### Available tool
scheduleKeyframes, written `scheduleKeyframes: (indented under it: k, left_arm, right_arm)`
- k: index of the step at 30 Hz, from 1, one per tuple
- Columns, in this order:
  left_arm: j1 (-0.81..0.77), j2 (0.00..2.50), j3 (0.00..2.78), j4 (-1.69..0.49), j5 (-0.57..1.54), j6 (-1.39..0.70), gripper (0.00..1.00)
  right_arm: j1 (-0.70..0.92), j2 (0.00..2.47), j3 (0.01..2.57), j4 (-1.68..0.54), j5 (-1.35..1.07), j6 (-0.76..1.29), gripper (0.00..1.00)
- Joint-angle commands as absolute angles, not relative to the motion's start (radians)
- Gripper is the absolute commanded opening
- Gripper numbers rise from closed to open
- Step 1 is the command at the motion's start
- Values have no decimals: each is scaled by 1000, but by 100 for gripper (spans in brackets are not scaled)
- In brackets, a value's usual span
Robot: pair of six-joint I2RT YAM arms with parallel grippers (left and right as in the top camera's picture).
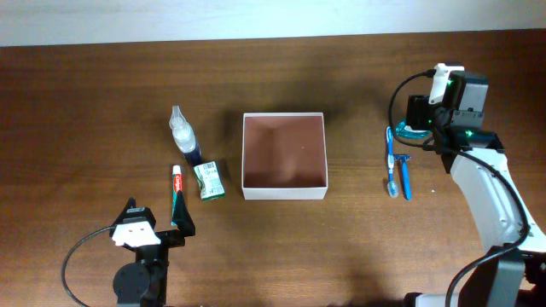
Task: Pack container
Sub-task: 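Reach the right gripper to the teal mouthwash bottle and grasp its neck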
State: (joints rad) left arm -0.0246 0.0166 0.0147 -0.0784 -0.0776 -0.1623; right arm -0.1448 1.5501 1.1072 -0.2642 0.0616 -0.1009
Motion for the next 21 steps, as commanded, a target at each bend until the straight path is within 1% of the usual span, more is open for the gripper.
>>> scheduleKeyframes:
  k: [1,6,9,13,21]
  left_arm:
    - [-17,14,9,-76,-67,-164,100]
    - [-17,14,9,-76,-67,-164,99]
    - [-17,14,9,-76,-67,-164,100]
    - [-17,14,9,-76,-67,-164,100]
    - [-17,14,9,-76,-67,-164,99]
  right_arm:
    - [-153,1567,1124,-252,61,-97,72]
    - [-170,1578,1124,-233,67,-92,68]
    - [-196,1579,1124,-235,64,-67,63]
    - [-224,1579,1124,-243,57,-44,63]
    - [-223,1579,1124,-242,29,-44,64]
